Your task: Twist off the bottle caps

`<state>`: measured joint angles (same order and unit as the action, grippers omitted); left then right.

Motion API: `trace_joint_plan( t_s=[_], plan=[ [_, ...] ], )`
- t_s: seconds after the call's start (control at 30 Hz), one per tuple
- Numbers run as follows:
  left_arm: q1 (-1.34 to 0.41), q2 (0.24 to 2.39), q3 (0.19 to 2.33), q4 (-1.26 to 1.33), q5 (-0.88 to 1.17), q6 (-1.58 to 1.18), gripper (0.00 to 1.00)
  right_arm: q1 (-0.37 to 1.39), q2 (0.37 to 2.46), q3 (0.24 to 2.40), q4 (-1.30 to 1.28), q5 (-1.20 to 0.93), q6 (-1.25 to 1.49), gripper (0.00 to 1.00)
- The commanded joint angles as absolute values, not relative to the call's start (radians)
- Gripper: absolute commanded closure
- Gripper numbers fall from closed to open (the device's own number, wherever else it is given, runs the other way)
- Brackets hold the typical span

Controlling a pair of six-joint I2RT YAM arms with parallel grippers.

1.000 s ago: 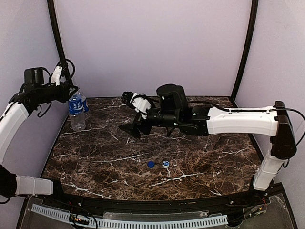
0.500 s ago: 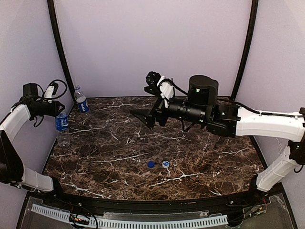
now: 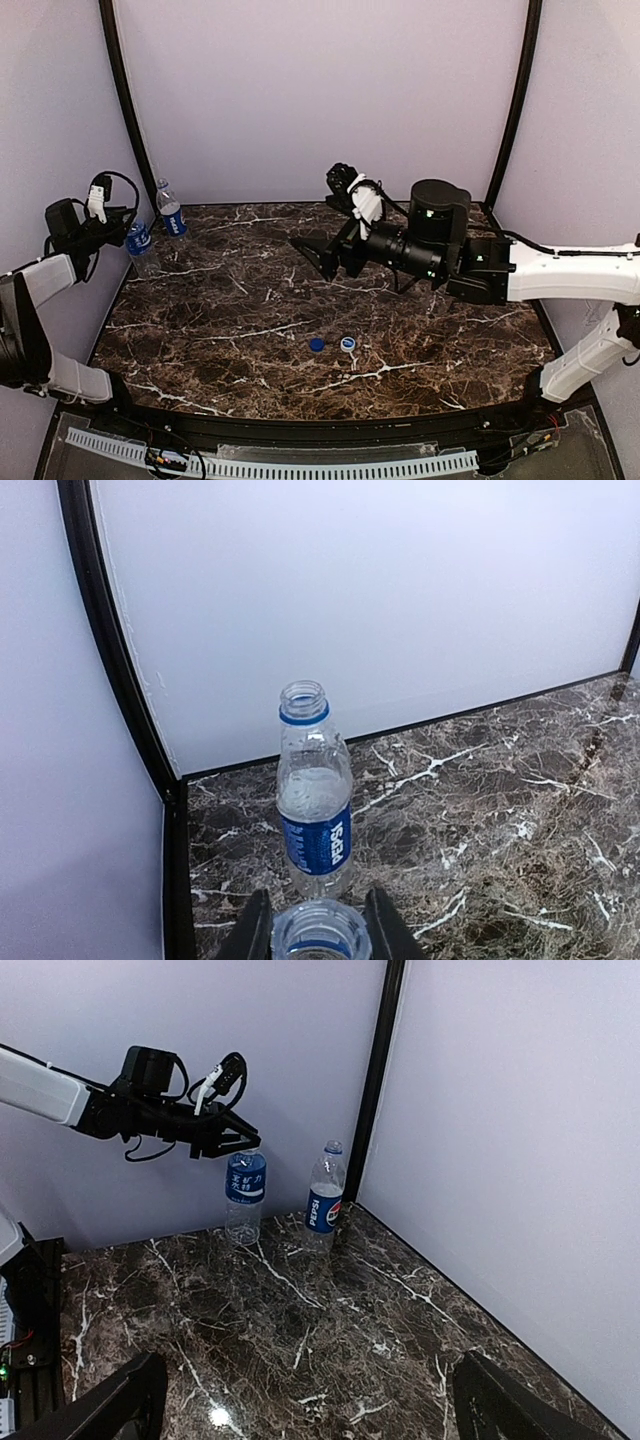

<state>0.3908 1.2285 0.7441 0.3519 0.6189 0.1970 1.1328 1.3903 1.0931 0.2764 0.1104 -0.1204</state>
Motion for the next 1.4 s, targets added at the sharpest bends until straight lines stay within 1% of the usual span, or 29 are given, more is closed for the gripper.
trace_joint_plan(
  t_s=[0.0, 0.1, 0.27, 0.43, 0.67, 0.73, 0.77, 0.8, 0.83, 0.9, 0.97, 1.07, 1.13, 1.2, 1.23, 1.27, 1.37],
  plan=[
    [0.414, 1.267, 0.677, 0.584, 0.695, 0.094, 0.99, 1.140, 1.350, 1.071, 0.320, 0.173, -0.096, 0.01],
    [0.414, 1.295, 0.658, 0.616, 0.719, 0.091, 0.99, 1.140, 1.345, 1.063, 0.309, 0.176, -0.087, 0.01],
    [0.414, 1.343, 0.659, 0.651, 0.702, 0.065, 0.99, 1.143, 1.339, 1.051, 0.302, 0.178, -0.080, 0.01],
    [0.414, 1.371, 0.679, 0.591, 0.699, 0.094, 0.99, 1.143, 1.329, 1.037, 0.301, 0.185, -0.081, 0.01],
    [0.415, 1.392, 0.673, 0.582, 0.699, 0.105, 0.99, 1.143, 1.328, 1.035, 0.301, 0.186, -0.090, 0.02],
    [0.415, 1.392, 0.672, 0.583, 0.705, 0.103, 0.89, 1.144, 1.327, 1.035, 0.295, 0.190, -0.092, 0.01],
    [0.414, 1.392, 0.673, 0.581, 0.711, 0.099, 0.77, 1.143, 1.326, 1.033, 0.295, 0.193, -0.093, 0.01],
    [0.414, 1.393, 0.674, 0.580, 0.714, 0.097, 0.72, 1.143, 1.324, 1.032, 0.295, 0.196, -0.094, 0.01],
    [0.414, 1.393, 0.678, 0.576, 0.711, 0.092, 0.59, 1.143, 1.321, 1.031, 0.295, 0.199, -0.094, 0.01],
    [0.414, 1.395, 0.684, 0.571, 0.704, 0.088, 0.46, 1.143, 1.321, 1.027, 0.297, 0.207, -0.089, 0.01],
    [0.414, 1.395, 0.689, 0.566, 0.701, 0.087, 0.41, 1.143, 1.319, 1.026, 0.299, 0.208, -0.087, 0.01],
    [0.414, 1.390, 0.692, 0.560, 0.705, 0.088, 0.38, 1.144, 1.318, 1.026, 0.297, 0.206, -0.087, 0.01],
    [0.414, 1.383, 0.695, 0.557, 0.702, 0.087, 0.34, 1.144, 1.316, 1.028, 0.293, 0.206, -0.086, 0.01],
    [0.415, 1.375, 0.704, 0.547, 0.695, 0.087, 0.27, 1.144, 1.312, 1.033, 0.288, 0.214, -0.079, 0.01],
    [0.415, 1.373, 0.711, 0.542, 0.691, 0.087, 0.24, 1.144, 1.310, 1.039, 0.283, 0.235, -0.067, 0.01],
    [0.415, 1.366, 0.715, 0.535, 0.689, 0.088, 0.19, 1.144, 1.305, 1.045, 0.277, 0.275, -0.046, 0.01],
    [0.414, 1.340, 0.729, 0.525, 0.669, 0.089, 0.11, 1.137, 1.290, 1.083, 0.205, 0.452, 0.035, 0.01]
  ],
)
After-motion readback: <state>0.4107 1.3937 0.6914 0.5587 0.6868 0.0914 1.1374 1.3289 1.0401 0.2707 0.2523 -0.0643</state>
